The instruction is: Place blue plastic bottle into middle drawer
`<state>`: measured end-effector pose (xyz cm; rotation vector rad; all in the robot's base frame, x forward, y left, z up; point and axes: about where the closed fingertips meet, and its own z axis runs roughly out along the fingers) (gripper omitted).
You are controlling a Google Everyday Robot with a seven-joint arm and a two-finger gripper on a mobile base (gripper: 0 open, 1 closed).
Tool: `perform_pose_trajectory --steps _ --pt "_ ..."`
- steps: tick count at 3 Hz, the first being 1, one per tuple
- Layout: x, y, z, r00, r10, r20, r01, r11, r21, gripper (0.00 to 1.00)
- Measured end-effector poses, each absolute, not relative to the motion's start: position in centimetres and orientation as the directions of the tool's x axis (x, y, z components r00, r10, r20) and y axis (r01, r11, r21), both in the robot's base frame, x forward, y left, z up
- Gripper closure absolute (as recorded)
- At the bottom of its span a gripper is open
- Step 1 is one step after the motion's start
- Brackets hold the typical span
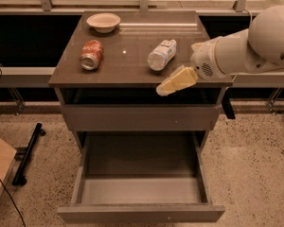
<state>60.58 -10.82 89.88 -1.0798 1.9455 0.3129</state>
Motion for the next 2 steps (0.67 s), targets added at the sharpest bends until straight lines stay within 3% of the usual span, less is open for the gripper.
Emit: perform_pose_trajectory --steps 2 --pt "63.7 -8.2 88.5 -0.252 -0.521 -0.816 -0.769 0.62 -0.158 0.0"
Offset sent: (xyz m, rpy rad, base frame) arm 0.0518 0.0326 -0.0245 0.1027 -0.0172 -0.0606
